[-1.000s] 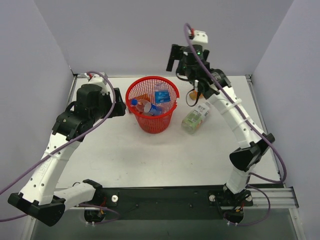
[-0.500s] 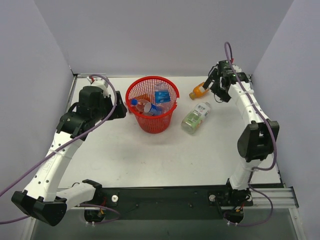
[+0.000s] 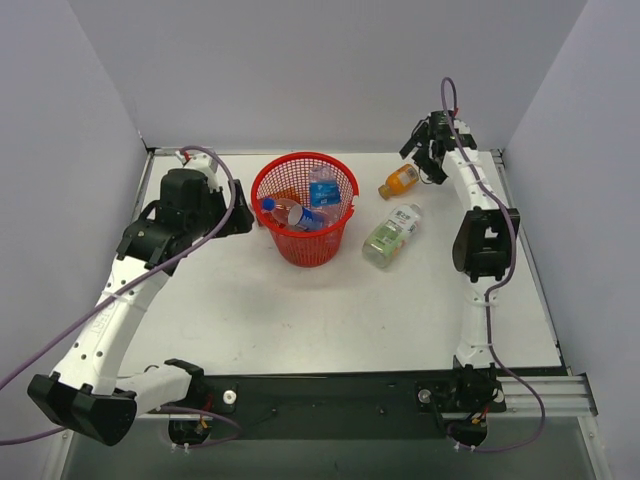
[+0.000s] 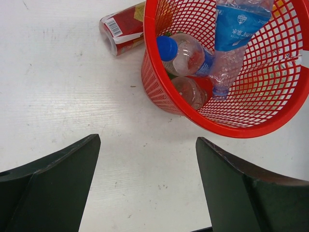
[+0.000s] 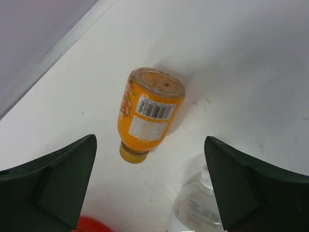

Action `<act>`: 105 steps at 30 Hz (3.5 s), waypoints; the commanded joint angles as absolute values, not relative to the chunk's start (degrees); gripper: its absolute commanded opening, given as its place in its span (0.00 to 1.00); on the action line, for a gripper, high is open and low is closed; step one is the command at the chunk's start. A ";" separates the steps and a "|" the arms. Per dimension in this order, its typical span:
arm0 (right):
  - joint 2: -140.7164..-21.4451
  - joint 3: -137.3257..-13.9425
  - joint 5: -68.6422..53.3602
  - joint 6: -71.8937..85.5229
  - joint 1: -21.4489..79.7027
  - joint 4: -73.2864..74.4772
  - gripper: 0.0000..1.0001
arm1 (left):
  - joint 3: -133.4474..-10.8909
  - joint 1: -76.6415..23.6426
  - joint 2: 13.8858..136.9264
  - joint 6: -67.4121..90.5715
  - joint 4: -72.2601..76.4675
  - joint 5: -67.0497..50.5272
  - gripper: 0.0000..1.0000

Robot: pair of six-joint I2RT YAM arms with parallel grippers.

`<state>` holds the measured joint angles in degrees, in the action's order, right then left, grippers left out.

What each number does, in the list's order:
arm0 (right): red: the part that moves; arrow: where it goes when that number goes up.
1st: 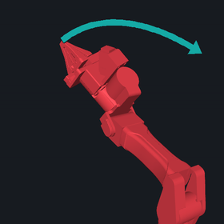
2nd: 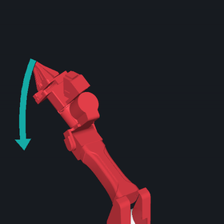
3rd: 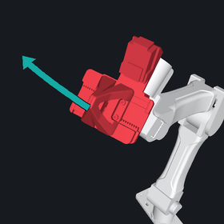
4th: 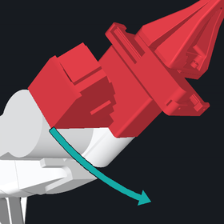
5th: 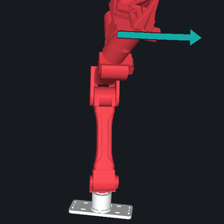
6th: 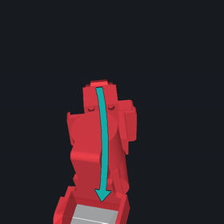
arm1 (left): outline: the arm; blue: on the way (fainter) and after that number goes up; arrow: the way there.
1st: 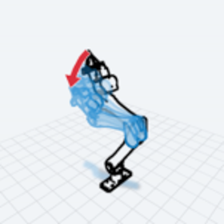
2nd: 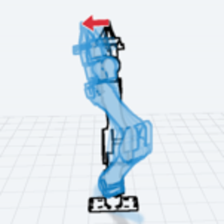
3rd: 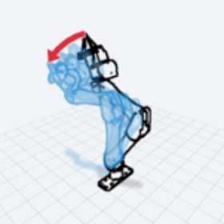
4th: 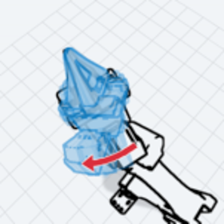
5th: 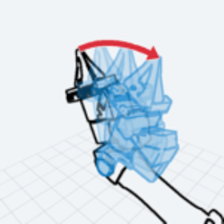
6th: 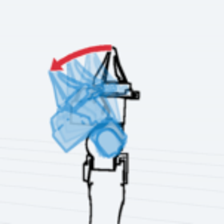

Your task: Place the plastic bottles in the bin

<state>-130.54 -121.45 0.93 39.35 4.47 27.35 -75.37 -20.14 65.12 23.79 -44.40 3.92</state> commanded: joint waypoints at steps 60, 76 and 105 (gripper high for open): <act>-103.88 -105.12 15.12 13.36 37.79 8.00 0.70 | -68.64 -19.16 52.03 25.23 -44.47 3.69 0.90; -99.16 -112.60 23.13 27.29 32.71 32.68 0.86 | -70.31 -16.79 59.50 25.14 -37.71 3.87 0.91; -116.09 -93.33 -0.53 46.58 9.84 31.55 0.84 | -68.11 -11.25 64.77 24.43 -33.13 -2.55 0.90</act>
